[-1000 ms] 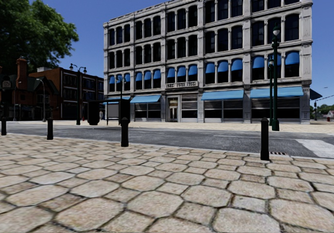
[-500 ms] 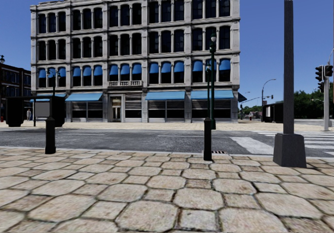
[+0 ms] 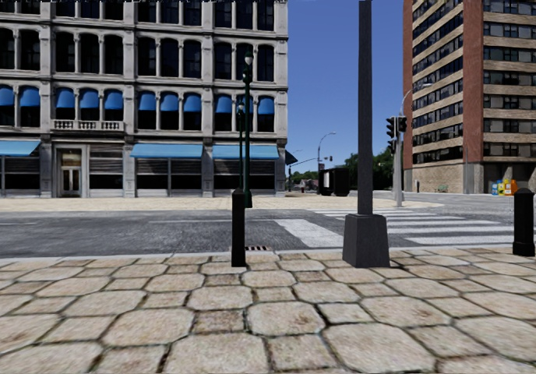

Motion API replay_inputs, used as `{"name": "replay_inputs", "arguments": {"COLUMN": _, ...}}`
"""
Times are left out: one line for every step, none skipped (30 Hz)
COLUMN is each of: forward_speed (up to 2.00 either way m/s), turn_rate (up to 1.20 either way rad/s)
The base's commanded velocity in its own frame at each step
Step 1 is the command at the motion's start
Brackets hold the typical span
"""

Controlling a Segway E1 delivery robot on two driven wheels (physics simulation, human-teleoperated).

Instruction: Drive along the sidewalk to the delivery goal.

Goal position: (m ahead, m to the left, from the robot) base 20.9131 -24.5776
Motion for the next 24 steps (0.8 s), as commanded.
{"name": "replay_inputs", "arguments": {"forward_speed": 0.99, "turn_rate": -0.74}}
{"name": "replay_inputs", "arguments": {"forward_speed": 1.02, "turn_rate": -0.76}}
{"name": "replay_inputs", "arguments": {"forward_speed": 1.03, "turn_rate": -0.77}}
{"name": "replay_inputs", "arguments": {"forward_speed": 1.03, "turn_rate": -0.77}}
{"name": "replay_inputs", "arguments": {"forward_speed": 1.04, "turn_rate": -0.77}}
{"name": "replay_inputs", "arguments": {"forward_speed": 1.04, "turn_rate": -0.77}}
{"name": "replay_inputs", "arguments": {"forward_speed": 1.06, "turn_rate": -0.77}}
{"name": "replay_inputs", "arguments": {"forward_speed": 1.06, "turn_rate": -0.77}}
{"name": "replay_inputs", "arguments": {"forward_speed": 1.08, "turn_rate": -0.77}}
{"name": "replay_inputs", "arguments": {"forward_speed": 1.09, "turn_rate": -0.77}}
{"name": "replay_inputs", "arguments": {"forward_speed": 1.09, "turn_rate": -0.77}}
{"name": "replay_inputs", "arguments": {"forward_speed": 1.09, "turn_rate": -0.77}}
{"name": "replay_inputs", "arguments": {"forward_speed": 1.09, "turn_rate": -0.77}}
{"name": "replay_inputs", "arguments": {"forward_speed": 1.09, "turn_rate": -0.77}}
{"name": "replay_inputs", "arguments": {"forward_speed": 1.09, "turn_rate": -0.77}}
{"name": "replay_inputs", "arguments": {"forward_speed": 1.09, "turn_rate": -0.77}}
{"name": "replay_inputs", "arguments": {"forward_speed": 1.09, "turn_rate": -0.77}}
{"name": "replay_inputs", "arguments": {"forward_speed": 1.09, "turn_rate": -0.77}}
{"name": "replay_inputs", "arguments": {"forward_speed": 1.09, "turn_rate": -0.77}}
{"name": "replay_inputs", "arguments": {"forward_speed": 1.09, "turn_rate": -0.77}}
{"name": "replay_inputs", "arguments": {"forward_speed": 1.09, "turn_rate": -0.77}}
{"name": "replay_inputs", "arguments": {"forward_speed": 1.09, "turn_rate": -0.77}}
{"name": "replay_inputs", "arguments": {"forward_speed": 1.09, "turn_rate": -0.77}}
{"name": "replay_inputs", "arguments": {"forward_speed": 1.09, "turn_rate": -0.77}}
